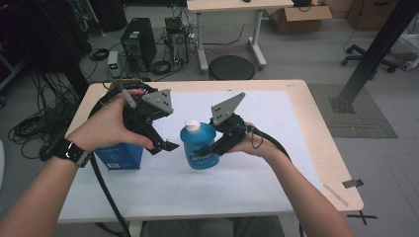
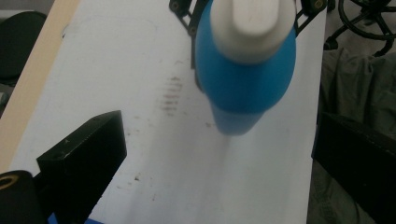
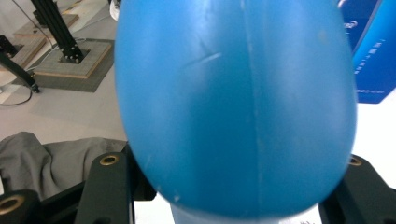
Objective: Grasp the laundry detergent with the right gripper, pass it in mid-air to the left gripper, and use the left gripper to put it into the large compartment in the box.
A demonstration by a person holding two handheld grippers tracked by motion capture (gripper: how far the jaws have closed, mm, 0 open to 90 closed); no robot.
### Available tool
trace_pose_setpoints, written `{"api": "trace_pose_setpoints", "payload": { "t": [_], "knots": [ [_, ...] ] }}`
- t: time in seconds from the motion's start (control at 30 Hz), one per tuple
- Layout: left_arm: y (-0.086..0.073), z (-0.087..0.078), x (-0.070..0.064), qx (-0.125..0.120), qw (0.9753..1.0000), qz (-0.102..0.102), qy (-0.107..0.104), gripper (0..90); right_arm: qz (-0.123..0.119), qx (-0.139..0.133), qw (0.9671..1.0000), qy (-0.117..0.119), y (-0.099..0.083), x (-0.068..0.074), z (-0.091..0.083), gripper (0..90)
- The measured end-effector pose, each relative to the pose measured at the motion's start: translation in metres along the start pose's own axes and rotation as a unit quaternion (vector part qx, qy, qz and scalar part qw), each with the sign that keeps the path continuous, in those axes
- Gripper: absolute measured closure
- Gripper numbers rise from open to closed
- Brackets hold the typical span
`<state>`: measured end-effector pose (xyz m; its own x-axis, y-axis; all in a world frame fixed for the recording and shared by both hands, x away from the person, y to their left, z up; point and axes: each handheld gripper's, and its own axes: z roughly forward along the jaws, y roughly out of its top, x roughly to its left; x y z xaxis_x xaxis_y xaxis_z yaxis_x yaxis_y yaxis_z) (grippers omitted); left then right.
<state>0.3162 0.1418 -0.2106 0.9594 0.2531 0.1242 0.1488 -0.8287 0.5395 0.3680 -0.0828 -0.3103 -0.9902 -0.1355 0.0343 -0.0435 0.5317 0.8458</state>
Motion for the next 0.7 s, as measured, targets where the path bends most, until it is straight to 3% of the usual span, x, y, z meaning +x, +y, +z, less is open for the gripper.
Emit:
{"api": "trace_pose_setpoints", "payload": {
  "t": [0.37,0.7],
  "knots": [
    [0.020,0.010,-0.007,0.034,0.9992,0.021,-0.005,3.8,-0.007,0.014,0.9998,0.010,0.012,0.001,0.013,41.8],
    [0.033,0.027,-0.011,0.069,0.9968,0.039,-0.010,4.3,-0.011,0.019,0.9997,0.012,0.014,0.003,0.016,41.9]
  ]
}}
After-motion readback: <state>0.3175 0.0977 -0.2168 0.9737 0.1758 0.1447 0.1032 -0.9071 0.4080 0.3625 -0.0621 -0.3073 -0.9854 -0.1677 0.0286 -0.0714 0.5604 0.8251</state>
